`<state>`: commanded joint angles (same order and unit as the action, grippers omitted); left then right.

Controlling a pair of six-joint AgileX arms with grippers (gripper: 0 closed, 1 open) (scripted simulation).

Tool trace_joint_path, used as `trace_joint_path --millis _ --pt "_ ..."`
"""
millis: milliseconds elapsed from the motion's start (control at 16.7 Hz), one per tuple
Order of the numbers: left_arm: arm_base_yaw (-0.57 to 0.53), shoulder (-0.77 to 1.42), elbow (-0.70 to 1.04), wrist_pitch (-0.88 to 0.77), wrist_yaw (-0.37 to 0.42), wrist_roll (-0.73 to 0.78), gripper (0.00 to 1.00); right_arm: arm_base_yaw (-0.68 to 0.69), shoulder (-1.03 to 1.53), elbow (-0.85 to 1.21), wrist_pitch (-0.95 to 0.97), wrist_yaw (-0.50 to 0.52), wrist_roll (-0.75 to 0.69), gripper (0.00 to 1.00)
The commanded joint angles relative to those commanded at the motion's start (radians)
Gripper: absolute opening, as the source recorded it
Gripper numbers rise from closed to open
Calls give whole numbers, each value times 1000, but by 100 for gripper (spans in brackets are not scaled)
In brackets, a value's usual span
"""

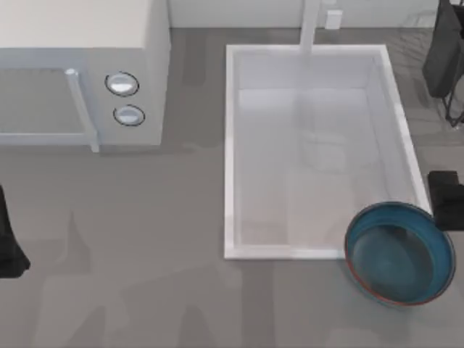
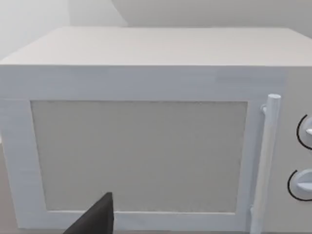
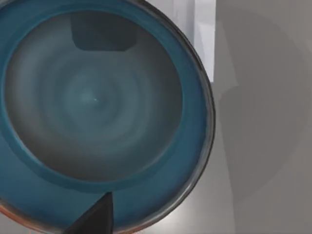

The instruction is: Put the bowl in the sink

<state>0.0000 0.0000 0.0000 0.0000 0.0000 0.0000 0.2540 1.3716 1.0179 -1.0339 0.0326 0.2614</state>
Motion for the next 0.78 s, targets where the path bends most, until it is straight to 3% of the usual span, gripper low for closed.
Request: trace_joint_path --millis 480,780 --pt "0 0 0 0 0 0 100 9 65 50 -46 1 12 100" --pt "0 0 0 0 0 0 100 8 138 -50 126 1 8 100"
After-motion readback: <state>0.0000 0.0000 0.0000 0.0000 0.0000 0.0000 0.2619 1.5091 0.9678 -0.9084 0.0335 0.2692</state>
